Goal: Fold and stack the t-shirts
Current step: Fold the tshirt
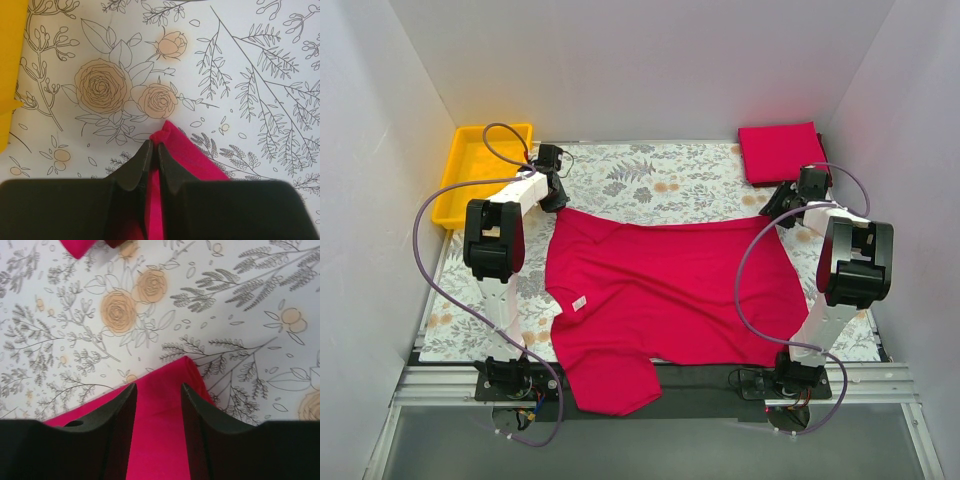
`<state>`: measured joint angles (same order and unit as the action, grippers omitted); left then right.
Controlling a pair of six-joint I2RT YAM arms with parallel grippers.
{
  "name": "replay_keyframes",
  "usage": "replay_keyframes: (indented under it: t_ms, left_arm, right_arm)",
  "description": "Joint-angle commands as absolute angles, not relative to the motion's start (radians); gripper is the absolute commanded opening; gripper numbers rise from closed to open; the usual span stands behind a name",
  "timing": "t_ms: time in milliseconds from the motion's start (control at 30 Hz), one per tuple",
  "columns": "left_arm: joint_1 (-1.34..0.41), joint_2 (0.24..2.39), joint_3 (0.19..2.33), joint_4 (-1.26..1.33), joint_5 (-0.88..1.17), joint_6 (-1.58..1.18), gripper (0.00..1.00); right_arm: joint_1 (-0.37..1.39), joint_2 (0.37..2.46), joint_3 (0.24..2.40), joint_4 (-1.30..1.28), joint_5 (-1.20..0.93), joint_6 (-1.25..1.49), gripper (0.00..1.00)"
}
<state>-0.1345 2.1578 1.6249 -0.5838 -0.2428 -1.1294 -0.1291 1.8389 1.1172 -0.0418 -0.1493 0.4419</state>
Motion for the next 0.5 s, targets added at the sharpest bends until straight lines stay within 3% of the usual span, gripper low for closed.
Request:
replay_keyframes:
  t_ms: [0,467]
  left_arm:
    - [-0.135,2.083,1.637,-0.598,-0.249,-1.112,0.0]
    - [-0.135,2.082,1.635,-0.598,-0.252,-1.112,0.0]
  right_arm:
    - [-0.133,1.816,1.095,-0.028,-0.066,0.456,0.47]
    - [-0.155,1.79,1.032,-0.028,-0.034,0.515,0.48]
